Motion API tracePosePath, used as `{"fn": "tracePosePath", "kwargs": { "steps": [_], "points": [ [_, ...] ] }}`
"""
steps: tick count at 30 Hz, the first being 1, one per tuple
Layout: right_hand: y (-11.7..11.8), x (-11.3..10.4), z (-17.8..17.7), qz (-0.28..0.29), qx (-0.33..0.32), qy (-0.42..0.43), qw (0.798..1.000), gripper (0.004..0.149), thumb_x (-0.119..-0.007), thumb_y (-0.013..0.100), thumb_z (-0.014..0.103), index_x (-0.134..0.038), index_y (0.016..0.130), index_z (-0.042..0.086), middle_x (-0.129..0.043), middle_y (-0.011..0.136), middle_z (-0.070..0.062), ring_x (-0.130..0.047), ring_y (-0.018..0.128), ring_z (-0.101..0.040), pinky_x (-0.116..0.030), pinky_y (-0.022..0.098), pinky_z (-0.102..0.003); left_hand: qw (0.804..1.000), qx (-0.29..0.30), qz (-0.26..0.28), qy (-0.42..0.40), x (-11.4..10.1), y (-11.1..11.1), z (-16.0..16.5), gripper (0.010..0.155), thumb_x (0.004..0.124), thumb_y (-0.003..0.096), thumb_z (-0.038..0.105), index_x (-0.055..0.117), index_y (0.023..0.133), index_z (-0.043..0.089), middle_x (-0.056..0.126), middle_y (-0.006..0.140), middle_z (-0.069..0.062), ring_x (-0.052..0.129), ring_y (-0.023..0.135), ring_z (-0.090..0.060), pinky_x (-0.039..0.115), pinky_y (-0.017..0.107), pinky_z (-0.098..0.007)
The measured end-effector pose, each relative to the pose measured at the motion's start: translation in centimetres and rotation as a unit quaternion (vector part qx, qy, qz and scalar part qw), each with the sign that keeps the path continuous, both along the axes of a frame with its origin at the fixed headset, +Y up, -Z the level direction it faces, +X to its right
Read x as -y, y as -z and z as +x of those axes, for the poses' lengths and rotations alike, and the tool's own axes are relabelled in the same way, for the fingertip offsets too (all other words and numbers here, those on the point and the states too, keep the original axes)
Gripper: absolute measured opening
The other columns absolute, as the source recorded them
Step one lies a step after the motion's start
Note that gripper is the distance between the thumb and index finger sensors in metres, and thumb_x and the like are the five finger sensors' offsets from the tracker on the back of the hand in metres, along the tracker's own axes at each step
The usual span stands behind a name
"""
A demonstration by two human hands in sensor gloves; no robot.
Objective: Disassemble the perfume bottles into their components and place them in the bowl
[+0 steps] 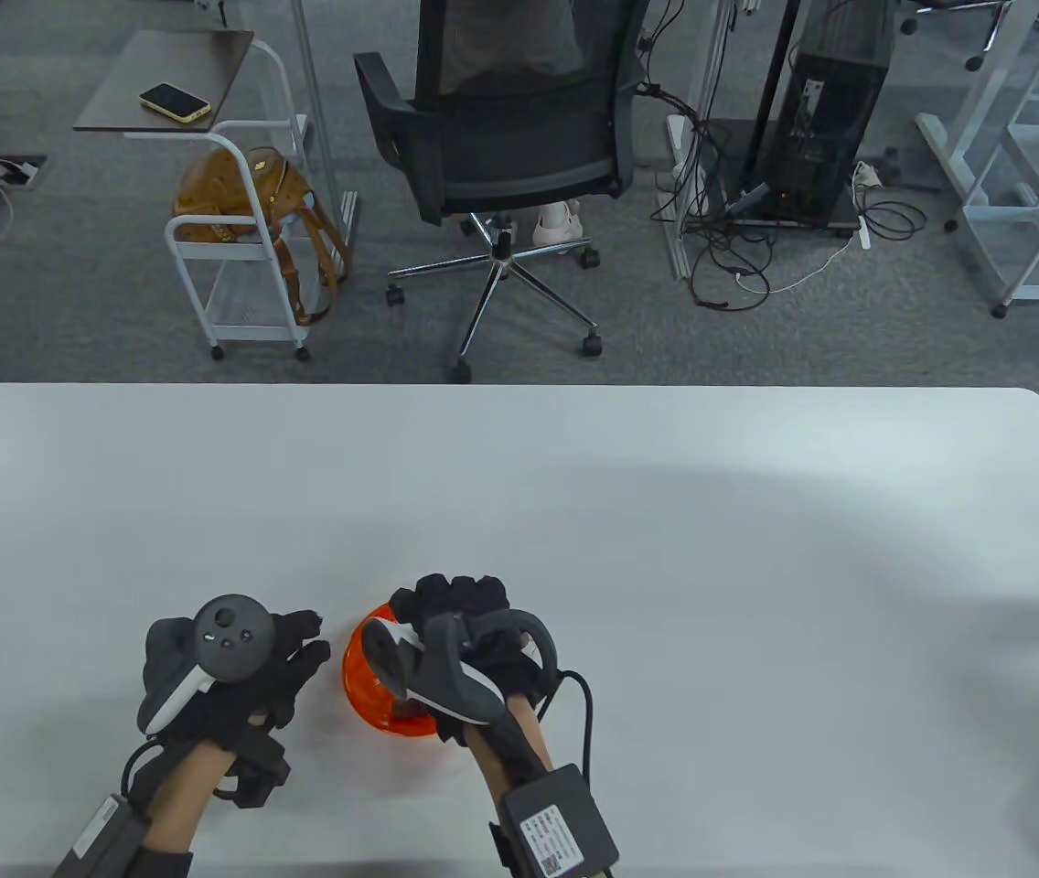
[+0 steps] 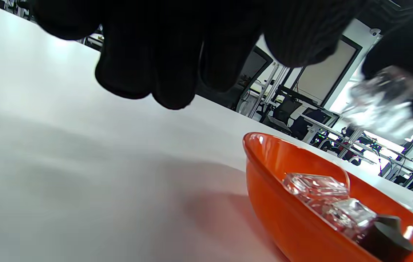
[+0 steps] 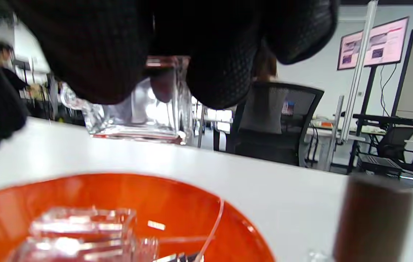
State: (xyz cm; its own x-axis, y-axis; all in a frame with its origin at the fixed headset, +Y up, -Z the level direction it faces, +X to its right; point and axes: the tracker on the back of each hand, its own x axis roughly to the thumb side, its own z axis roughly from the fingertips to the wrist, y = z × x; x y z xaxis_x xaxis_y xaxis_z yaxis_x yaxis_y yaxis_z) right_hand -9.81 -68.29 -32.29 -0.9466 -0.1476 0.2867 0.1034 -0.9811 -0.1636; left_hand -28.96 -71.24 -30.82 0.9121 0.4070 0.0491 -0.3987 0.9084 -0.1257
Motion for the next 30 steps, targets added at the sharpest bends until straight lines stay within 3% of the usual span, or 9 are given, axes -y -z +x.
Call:
{"fn": "tracePosePath", "kwargs": {
  "steps": [4, 11, 30],
  "points": [
    [1.9, 2.0, -2.6, -0.067, 0.017, -0.047, 0.996, 0.053, -0.092, 0.031, 0.040, -0.079, 0.083, 0.039, -0.088, 0.090, 0.012, -0.102, 0.068, -0.010, -0.077, 0.065, -0.049, 1.000, -0.002, -0.012, -0.011, 0.1, 0.2, -0.7, 0.062, 0.076, 0.0444, 0.049, 0.088, 0.095, 0.016, 0.098, 0.092, -0.019, 0.096, 0.078, -0.043, 0.066, 0.063, -0.063],
    [2.6, 3.6, -3.2, -0.116, 0.040, -0.093, 0.988, 0.050, -0.091, 0.033, 0.038, -0.080, 0.082, 0.043, -0.088, 0.092, 0.014, -0.102, 0.073, -0.010, -0.077, 0.066, -0.048, 0.999, 0.010, -0.025, -0.018, 0.2, 0.3, -0.5, 0.062, 0.075, 0.0446, 0.049, 0.088, 0.095, 0.015, 0.097, 0.093, -0.020, 0.096, 0.079, -0.043, 0.066, 0.063, -0.063],
    [2.1, 3.4, -3.0, -0.108, 0.027, -0.071, 0.991, 0.056, -0.090, 0.032, 0.041, -0.079, 0.086, 0.037, -0.088, 0.094, 0.009, -0.102, 0.073, -0.011, -0.077, 0.065, -0.050, 0.999, 0.022, -0.030, -0.014, 0.5, 0.3, 0.0, 0.062, 0.075, 0.0446, 0.049, 0.088, 0.096, 0.015, 0.097, 0.093, -0.020, 0.095, 0.080, -0.044, 0.065, 0.064, -0.063]
  ]
}}
